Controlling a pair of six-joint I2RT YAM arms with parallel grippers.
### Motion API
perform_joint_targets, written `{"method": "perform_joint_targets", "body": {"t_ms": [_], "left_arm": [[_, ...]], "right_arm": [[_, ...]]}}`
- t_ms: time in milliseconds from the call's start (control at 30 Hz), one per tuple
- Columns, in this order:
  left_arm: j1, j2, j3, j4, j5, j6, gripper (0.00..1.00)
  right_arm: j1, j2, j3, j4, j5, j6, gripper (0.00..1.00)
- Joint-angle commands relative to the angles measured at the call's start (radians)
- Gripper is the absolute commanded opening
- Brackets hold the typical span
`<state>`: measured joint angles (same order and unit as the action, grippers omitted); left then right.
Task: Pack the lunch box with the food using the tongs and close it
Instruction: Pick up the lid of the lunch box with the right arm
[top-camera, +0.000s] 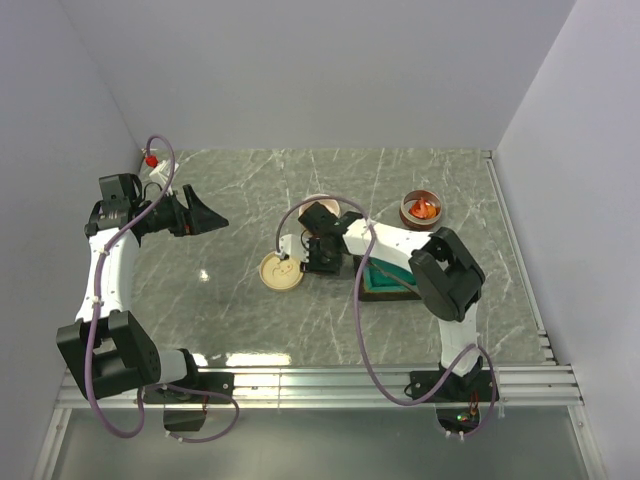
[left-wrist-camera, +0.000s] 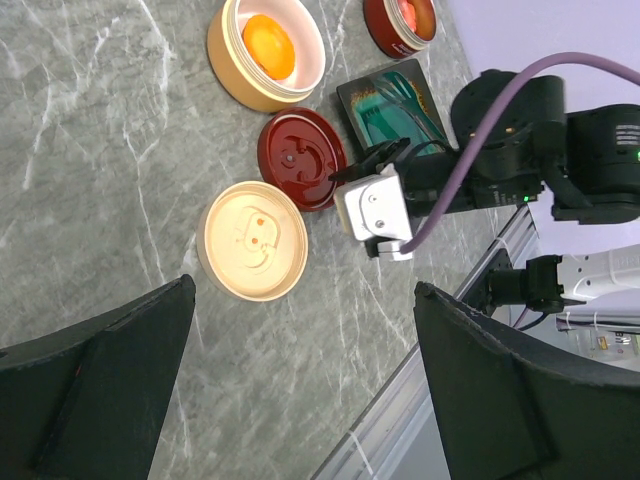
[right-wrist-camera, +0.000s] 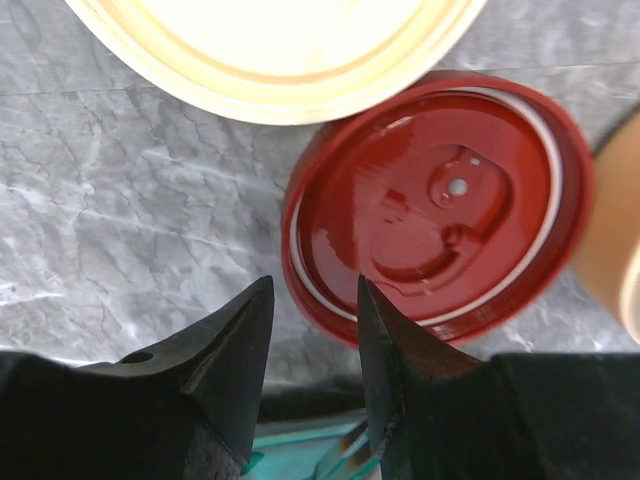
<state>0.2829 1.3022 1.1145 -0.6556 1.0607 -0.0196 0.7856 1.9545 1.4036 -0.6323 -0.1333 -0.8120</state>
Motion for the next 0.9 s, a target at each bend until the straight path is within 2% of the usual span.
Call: {"method": "perform_joint_targets", "body": {"t_ms": [0, 200, 433, 467, 567, 867], "left_arm": [[0.002, -0.021, 0.016, 0.019, 0.025, 0.007, 0.97], [0.002, -0.02, 0.015, 0.036, 0.03, 0.004, 0.96], [0.002, -0.034, 0.015, 0.027, 0.041, 0.076, 0.94], [0.004, -0.041, 0.01, 0.027, 0.044, 0.081, 0.94], [0.002, -0.06, 0.007, 0.028, 0.044, 0.095, 0.94], [0.001, -0.078, 0.013, 0.04, 0.053, 0.112, 0.93]], "right_arm": [[0.004, 0.015, 0.014, 0.014, -0.014, -0.01, 0.47], [0.009, 0.021, -0.046, 0.049, -0.009, -0.016, 0.44], [0.024, 0.008, -0.061, 0.06, -0.003, -0.016, 0.19], [0.024, 0.004, -0.052, 0.053, -0.008, -0.013, 0.1], [0.026, -0.02, -0.048, 0.039, -0.012, -0.01, 0.0], [-0.038, -0.158, 0.069, -0.096, -0.141, 0.06, 0.0]]}}
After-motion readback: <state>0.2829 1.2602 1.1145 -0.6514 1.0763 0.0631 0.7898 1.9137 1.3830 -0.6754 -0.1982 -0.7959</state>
